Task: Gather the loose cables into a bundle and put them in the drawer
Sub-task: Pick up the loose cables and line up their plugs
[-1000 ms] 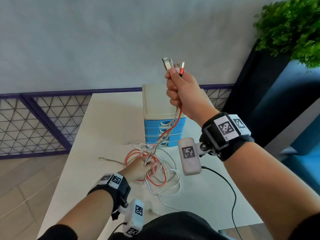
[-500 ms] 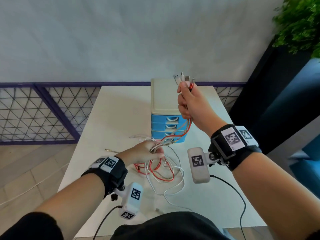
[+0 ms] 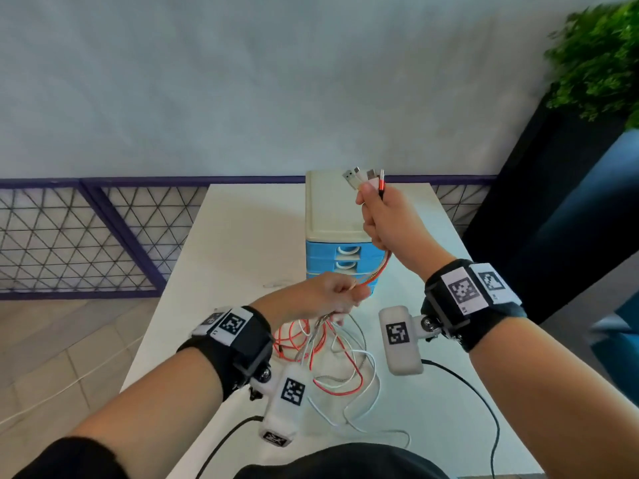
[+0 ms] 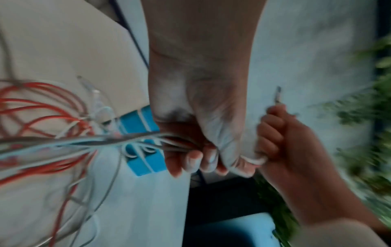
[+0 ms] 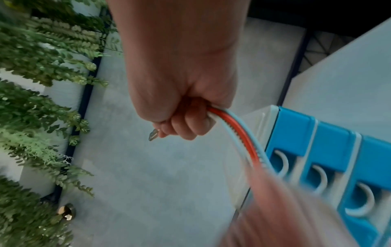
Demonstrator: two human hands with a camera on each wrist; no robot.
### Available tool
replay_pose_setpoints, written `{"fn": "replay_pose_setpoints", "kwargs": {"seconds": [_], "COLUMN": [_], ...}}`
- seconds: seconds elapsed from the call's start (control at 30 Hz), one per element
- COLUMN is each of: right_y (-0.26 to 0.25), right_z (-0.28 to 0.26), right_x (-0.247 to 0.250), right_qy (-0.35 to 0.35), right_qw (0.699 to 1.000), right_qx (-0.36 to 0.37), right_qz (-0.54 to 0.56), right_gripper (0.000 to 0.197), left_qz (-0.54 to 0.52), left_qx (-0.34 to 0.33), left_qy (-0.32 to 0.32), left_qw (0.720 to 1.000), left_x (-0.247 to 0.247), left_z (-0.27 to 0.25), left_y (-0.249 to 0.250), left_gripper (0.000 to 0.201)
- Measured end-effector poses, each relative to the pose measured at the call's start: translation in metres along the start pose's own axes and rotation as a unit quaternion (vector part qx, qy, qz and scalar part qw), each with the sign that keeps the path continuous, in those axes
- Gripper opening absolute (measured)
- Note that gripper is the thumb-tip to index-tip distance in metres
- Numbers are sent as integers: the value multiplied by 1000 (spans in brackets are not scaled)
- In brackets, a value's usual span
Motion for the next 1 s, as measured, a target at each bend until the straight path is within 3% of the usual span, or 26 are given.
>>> {"fn": "replay_pose_setpoints", "kwargs": {"seconds": [0.13,0.27,0.47,0.53,0.6,0.7,0.8,0.9,1.0], "right_y": [-8,-7,-14,-15,-15,-12,-2,8,12], "right_z": [4,1,-11,-13,-14,-17,-20,-24,-33], "right_x": [37,56,31,26,26,30,32,35,39], "right_qy": [98,136,75,71,79,88,92,89,83], "right_qw": [991,984,978,974,970,966,971,972,974], "right_qx": [19,21,46,63,72,65,48,21,13], "right_qz": [-93,-116,-188,-206,-220,-235,-215,-218,-209], "right_gripper": [31,32,31,31,32,33,32,33,34], "left_qz": [48,137,242,247,234,163,87,173,231], "left_qx": [77,180,149,155,165,170,129,153,187], "left_qy": [19,-26,-32,-37,-4,85,204,311,287], "left_qw": [996,974,958,956,958,968,967,922,911], "left_x": [14,-1,-27,-25,-7,34,74,109,104], "left_z": [-20,-28,1,5,5,-4,-16,-26,-20], "left_y": [-76,-114,-93,-97,-106,-110,-115,-130,-144], "left_gripper": [28,17,36,54,77,86,58,26,16]}}
Point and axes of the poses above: each hand's wrist, its own z-axis towards the middle knuckle, its own x-axis out of the back of the hand, y = z × x, the point moved 6 cm from there along z, towards the middle knuckle, and after that the axes turned 5 degrees about -y, right-handed, at the moved point
